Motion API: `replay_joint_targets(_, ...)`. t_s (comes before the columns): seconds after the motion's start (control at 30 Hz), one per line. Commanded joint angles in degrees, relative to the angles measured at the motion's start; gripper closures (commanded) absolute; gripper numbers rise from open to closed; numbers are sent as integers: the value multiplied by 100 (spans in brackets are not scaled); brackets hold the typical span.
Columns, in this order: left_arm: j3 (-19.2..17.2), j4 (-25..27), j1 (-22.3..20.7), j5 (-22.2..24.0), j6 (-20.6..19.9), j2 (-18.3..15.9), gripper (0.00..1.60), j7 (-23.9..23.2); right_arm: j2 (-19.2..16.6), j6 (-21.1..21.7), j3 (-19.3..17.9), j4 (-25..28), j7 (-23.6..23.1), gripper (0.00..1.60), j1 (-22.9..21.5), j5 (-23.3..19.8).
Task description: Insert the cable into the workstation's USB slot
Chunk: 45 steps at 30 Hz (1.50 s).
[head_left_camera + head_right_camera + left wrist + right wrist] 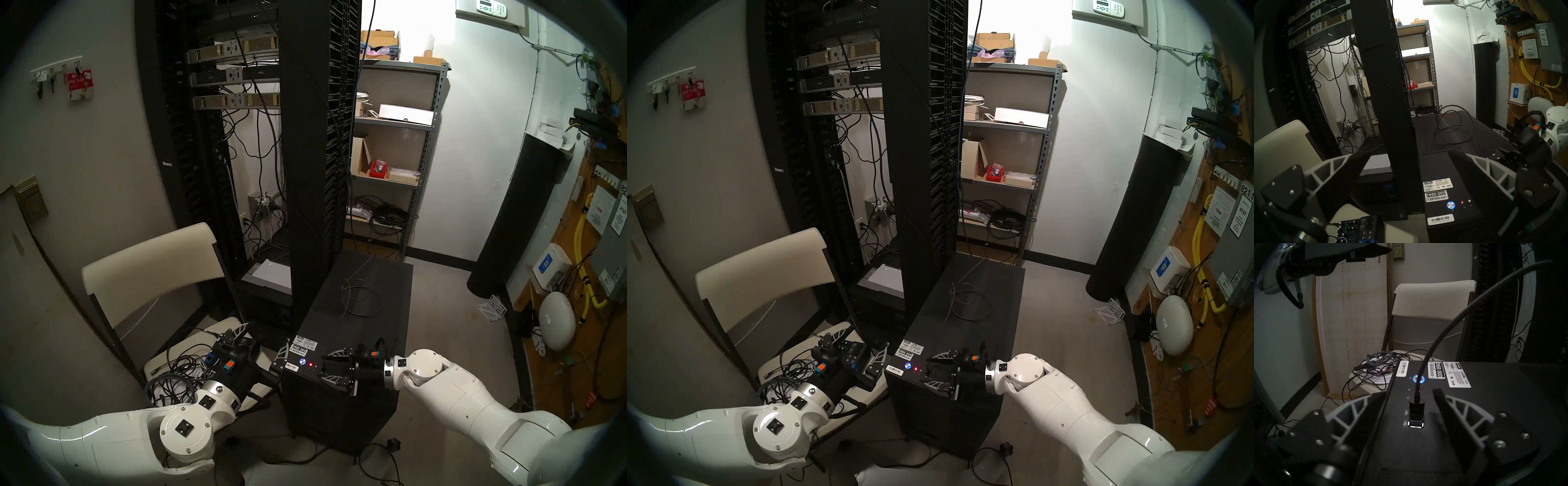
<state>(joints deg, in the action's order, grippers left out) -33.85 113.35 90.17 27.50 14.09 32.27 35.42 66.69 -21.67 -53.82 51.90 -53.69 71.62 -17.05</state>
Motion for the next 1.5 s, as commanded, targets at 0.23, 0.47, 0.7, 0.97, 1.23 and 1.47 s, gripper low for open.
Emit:
replay_joint_targets(0.23, -47, 133, -16, 64, 37, -66, 0, 40, -503, 200, -276, 883, 235, 9, 375, -94)
replay_joint_targets(0.47, -38, 151, -39, 30, -5, -170, 0, 29, -869, 355, -492, 1414, 319, 10, 763, -225)
replay_joint_targets(0.7, -50, 88, -130, 43, 0, -357, 0, -218, -1163, 459, -746, 1863, 537, 6, 1104, -307)
replay_joint_targets(0.97, -13, 13, -196, 42, -32, -391, 0, -573, -1470, 571, -1043, 2314, 748, 6, 1486, -410)
replay_joint_targets(1.23, -9, -57, -236, 28, -85, -321, 0, -637, -1676, 645, -1272, 2545, 907, 4, 1711, -456)
replay_joint_targets(1.47, -5, -110, -239, 9, -109, -276, 0, -660, -1802, 668, -1470, 2658, 1035, 6, 1868, -504)
